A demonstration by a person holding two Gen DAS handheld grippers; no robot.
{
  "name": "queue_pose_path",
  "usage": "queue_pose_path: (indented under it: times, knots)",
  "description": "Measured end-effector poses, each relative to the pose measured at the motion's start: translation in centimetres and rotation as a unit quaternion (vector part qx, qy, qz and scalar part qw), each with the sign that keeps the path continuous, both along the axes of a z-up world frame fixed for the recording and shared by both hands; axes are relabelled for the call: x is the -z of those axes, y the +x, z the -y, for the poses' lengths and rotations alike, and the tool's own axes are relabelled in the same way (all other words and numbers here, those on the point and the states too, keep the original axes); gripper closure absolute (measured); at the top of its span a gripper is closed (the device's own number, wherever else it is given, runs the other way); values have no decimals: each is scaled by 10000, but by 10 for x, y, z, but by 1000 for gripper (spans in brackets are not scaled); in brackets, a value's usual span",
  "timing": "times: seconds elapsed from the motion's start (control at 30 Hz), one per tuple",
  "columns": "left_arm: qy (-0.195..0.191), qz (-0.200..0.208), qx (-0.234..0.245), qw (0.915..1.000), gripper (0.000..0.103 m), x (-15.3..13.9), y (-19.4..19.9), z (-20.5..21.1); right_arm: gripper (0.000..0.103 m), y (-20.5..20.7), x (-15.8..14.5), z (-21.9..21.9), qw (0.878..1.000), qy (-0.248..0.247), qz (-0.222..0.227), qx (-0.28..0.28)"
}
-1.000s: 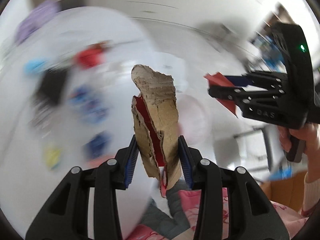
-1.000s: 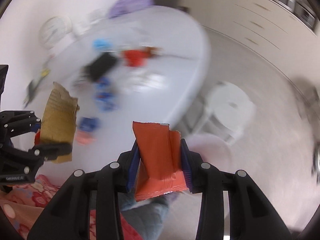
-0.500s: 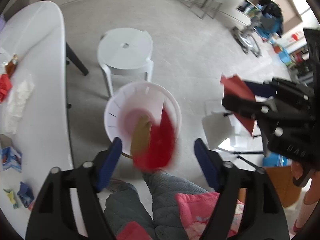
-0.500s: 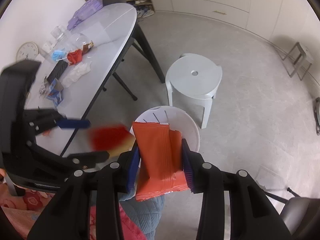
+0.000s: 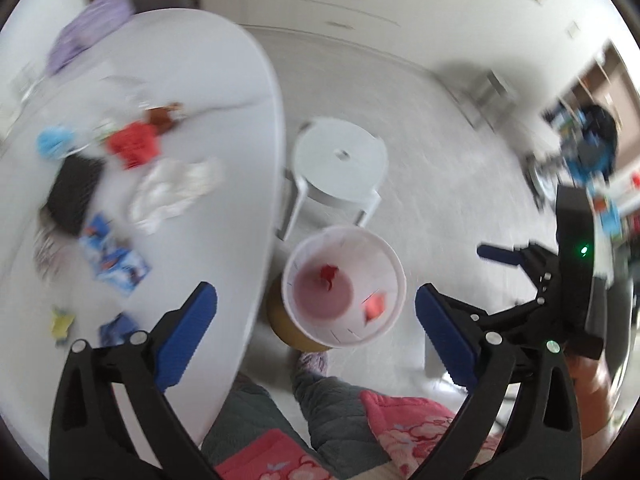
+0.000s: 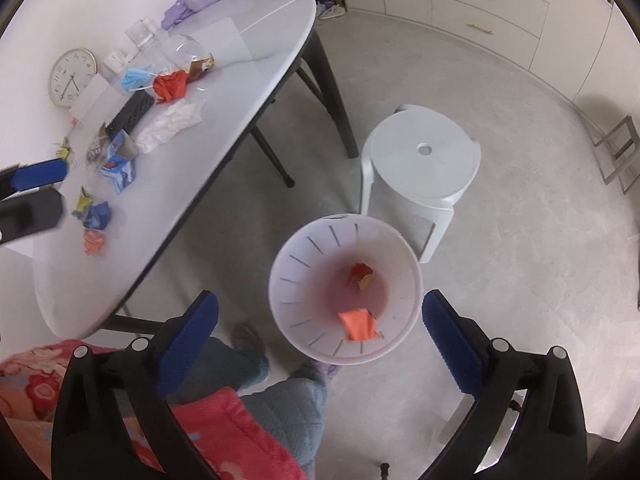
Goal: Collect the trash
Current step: 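Carry both items over the white bin and open both tools, then grasp the yellow paper with the left tool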
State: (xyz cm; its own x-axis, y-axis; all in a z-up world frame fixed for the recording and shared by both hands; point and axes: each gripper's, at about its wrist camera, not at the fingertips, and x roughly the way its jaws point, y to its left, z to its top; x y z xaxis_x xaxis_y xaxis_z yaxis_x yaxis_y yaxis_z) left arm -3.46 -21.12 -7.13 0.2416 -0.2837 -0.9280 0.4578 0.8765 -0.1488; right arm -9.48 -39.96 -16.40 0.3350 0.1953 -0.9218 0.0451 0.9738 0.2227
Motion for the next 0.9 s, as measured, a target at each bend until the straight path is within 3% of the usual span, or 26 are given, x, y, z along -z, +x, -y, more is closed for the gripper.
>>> queue_pose_path:
  times: [0.27, 0.57, 0.9]
  knots:
    - [-12, 186, -906, 9957, 8, -13, -1, -66, 2, 14, -19, -14, 9998, -115, 171, -2]
    - [58, 203, -1904, 9815, 8, -10, 2, -151, 2, 41, -43, -59, 9982, -116, 405, -429]
    - [438, 315, -2237, 9732, 8, 25, 21, -243, 2, 78, -54, -147, 9949, -49, 513, -864]
